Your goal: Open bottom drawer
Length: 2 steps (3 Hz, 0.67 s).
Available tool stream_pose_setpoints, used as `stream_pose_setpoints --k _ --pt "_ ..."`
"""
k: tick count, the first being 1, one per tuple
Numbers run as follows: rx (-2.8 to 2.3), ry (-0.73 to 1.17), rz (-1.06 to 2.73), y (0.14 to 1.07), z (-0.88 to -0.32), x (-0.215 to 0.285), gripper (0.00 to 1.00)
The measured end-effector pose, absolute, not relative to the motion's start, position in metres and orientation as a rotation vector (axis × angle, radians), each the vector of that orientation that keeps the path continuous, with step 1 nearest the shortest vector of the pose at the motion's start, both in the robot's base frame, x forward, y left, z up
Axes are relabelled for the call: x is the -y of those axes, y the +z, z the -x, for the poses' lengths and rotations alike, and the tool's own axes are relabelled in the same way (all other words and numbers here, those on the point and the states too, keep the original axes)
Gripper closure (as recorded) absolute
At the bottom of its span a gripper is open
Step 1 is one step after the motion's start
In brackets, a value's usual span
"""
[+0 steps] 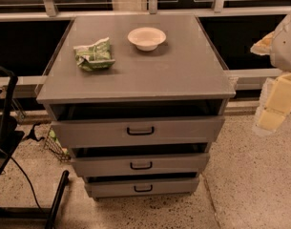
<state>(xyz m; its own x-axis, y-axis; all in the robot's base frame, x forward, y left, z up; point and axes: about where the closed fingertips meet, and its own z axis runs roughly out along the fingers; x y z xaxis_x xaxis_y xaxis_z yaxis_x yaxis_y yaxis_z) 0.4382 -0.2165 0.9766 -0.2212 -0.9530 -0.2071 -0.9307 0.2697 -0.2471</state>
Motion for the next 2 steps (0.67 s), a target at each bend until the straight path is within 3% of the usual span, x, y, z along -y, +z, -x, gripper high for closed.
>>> stream_pose_setpoints --k 2 --pt "-2.217 -0.107 1.666 0.96 -0.435 0.216 0.0"
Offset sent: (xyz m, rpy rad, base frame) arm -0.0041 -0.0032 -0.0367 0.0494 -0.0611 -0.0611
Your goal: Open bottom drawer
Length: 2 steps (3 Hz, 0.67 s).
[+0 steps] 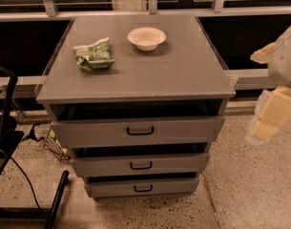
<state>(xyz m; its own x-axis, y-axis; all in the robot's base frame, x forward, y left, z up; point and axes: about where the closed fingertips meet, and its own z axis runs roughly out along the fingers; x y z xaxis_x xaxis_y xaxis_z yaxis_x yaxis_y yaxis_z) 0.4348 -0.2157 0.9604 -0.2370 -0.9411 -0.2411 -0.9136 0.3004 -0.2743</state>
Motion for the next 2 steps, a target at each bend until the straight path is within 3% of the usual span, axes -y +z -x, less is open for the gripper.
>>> stream_pose_setpoints --k 2 --pt "-2.213 -0.043 1.594 0.857 -0.432 0.213 0.0"
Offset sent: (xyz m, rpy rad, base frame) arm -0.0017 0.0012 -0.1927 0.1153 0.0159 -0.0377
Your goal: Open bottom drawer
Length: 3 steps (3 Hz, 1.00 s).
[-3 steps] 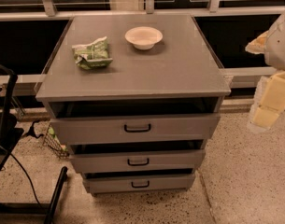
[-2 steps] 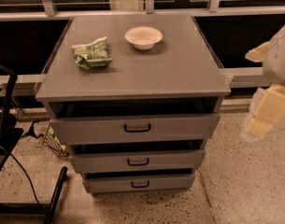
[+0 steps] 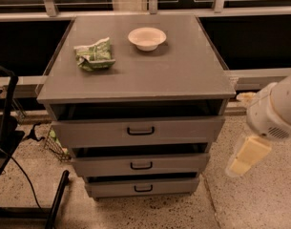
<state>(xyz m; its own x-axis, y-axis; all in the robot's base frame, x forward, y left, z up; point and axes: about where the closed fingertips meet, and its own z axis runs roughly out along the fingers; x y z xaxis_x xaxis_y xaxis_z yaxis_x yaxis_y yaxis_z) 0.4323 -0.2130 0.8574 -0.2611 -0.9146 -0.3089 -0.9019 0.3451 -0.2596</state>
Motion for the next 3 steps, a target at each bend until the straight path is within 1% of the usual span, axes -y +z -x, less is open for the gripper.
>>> stream_pose_setpoints --k 2,3 --pt "-2.325 0.118 1.552 0.719 -0.425 0.219 0.0" --pt "-2.342 0.141 1.549 0.706 -0.423 0.218 0.0"
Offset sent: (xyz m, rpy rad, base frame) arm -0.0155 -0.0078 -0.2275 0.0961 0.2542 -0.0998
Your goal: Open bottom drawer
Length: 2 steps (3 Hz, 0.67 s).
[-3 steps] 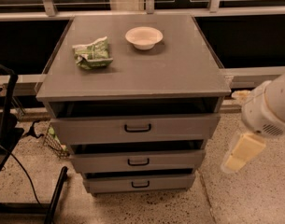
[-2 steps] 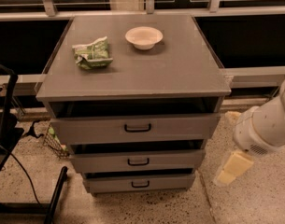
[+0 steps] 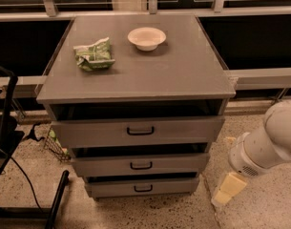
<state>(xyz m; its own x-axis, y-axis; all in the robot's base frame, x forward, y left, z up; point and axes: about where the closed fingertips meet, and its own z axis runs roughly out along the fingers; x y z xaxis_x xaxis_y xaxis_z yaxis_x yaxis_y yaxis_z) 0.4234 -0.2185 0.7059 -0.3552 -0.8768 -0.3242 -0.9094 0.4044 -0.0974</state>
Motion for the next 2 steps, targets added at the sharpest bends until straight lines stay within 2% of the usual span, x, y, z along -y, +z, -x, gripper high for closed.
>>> stream_pose_setpoints --k 2 --pt "-2.367 0.224 1.559 0.661 -0.41 0.214 0.0"
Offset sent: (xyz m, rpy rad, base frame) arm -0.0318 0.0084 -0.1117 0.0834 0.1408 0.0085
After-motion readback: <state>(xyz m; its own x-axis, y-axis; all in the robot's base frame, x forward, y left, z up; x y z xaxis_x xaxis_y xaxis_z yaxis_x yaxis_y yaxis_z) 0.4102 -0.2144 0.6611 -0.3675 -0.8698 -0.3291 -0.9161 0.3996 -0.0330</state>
